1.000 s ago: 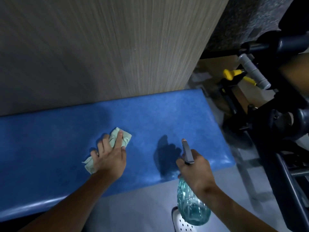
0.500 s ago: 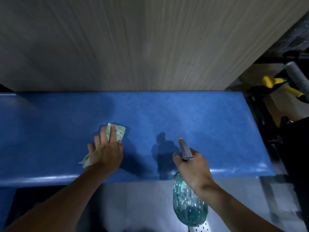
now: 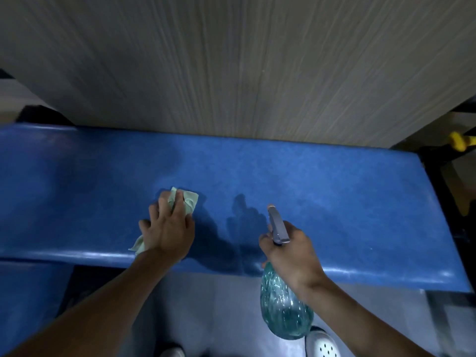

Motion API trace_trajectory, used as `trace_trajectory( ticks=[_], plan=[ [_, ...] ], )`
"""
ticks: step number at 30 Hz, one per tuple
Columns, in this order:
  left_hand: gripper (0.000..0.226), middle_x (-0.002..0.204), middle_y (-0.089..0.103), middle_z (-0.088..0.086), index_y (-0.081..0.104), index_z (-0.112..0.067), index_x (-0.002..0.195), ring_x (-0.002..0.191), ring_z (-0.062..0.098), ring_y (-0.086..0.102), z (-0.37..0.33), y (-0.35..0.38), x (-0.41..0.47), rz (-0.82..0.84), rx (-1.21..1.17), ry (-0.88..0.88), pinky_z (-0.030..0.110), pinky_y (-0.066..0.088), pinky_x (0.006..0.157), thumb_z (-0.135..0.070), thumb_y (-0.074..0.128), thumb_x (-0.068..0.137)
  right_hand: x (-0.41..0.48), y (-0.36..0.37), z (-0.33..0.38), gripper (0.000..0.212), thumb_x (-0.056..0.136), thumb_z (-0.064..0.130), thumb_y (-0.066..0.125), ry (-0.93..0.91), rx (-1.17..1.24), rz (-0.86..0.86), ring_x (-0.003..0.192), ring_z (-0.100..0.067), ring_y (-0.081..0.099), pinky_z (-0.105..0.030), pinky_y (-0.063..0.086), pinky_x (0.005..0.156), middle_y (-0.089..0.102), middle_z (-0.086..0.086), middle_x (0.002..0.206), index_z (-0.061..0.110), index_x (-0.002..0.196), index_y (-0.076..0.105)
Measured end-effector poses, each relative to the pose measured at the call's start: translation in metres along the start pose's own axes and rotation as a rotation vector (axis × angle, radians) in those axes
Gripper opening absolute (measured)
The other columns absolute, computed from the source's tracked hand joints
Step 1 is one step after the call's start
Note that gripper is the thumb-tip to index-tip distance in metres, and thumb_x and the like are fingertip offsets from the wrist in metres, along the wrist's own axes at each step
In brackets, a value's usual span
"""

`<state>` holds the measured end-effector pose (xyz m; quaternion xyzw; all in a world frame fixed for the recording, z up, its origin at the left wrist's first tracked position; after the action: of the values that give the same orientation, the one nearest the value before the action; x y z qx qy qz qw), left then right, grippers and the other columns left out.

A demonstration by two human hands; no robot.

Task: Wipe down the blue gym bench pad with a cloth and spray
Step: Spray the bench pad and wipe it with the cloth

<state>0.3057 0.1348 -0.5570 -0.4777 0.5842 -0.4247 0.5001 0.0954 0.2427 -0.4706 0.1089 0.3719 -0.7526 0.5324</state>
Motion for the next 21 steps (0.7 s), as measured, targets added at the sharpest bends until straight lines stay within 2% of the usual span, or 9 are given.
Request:
trace_trajectory(
  ticks=[2, 4, 9, 14, 18, 21],
  plan=[
    [0.062, 0.156, 0.018, 0.007, 0.019, -0.025, 0.157, 0.127, 0.031, 0.027, 0.014, -0.003, 0.001, 0.002, -0.016, -0.037, 0.052, 0.031, 0.099, -0.039, 0.041, 0.1, 0.0, 0.013, 0.006, 0.01, 0.081, 0.031, 0.063, -0.016, 0.002, 0.018, 0.051, -0.015, 0.065, -0.048, 0.059, 0.073, 0.058, 0.01, 0.06, 0.022, 0.079, 0.058],
    [0.062, 0.157, 0.016, 0.007, 0.02, -0.024, 0.156, 0.128, 0.032, 0.027, 0.027, -0.006, 0.003, -0.001, -0.023, -0.053, 0.052, 0.031, 0.101, -0.039, 0.041, 0.1, 0.001, 0.025, 0.012, 0.016, 0.084, 0.028, 0.064, -0.02, -0.013, 0.02, 0.048, -0.016, 0.066, -0.047, 0.058, 0.073, 0.055, 0.008, 0.056, 0.02, 0.075, 0.053],
    [0.061, 0.159, 0.011, 0.004, 0.016, -0.026, 0.156, 0.132, 0.032, 0.026, 0.054, -0.01, 0.007, 0.019, -0.028, -0.084, 0.053, 0.031, 0.101, -0.041, 0.037, 0.101, 0.002, 0.05, 0.028, 0.022, 0.086, 0.034, 0.065, -0.006, -0.105, 0.022, 0.048, -0.018, 0.069, -0.038, 0.056, 0.069, 0.059, 0.004, 0.065, 0.019, 0.077, 0.051],
    [0.062, 0.16, 0.008, 0.004, 0.012, -0.026, 0.156, 0.131, 0.033, 0.026, 0.075, -0.015, 0.01, 0.041, -0.045, -0.1, 0.052, 0.033, 0.1, -0.041, 0.037, 0.101, 0.001, 0.073, 0.039, 0.014, 0.08, 0.026, 0.066, -0.029, -0.06, 0.065, 0.053, -0.024, 0.07, -0.051, 0.057, 0.076, 0.056, 0.007, 0.06, 0.02, 0.076, 0.055],
    [0.063, 0.158, 0.01, 0.007, 0.013, -0.024, 0.156, 0.128, 0.035, 0.028, 0.102, -0.02, 0.009, 0.04, -0.067, -0.137, 0.051, 0.034, 0.099, -0.041, 0.038, 0.101, 0.0, 0.098, 0.056, 0.009, 0.071, 0.034, 0.06, -0.093, -0.087, 0.119, 0.055, -0.025, 0.07, -0.053, 0.058, 0.074, 0.054, 0.011, 0.054, 0.029, 0.071, 0.052],
    [0.065, 0.157, 0.01, 0.008, 0.012, -0.024, 0.156, 0.127, 0.036, 0.029, 0.124, -0.025, 0.009, 0.03, -0.063, -0.162, 0.05, 0.035, 0.098, -0.041, 0.04, 0.1, -0.001, 0.123, 0.073, 0.014, 0.068, 0.038, 0.057, -0.125, -0.127, 0.166, 0.061, -0.027, 0.071, -0.052, 0.057, 0.077, 0.057, 0.01, 0.06, 0.029, 0.078, 0.053]
  ],
)
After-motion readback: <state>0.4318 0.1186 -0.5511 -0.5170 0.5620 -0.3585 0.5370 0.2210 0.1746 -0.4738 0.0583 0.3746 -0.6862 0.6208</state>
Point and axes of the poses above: each hand's wrist, its own x-axis towards the middle knuckle, its own y-axis out of the palm, z = x × y, the point moved 1 cm from there along x, towards the middle knuckle
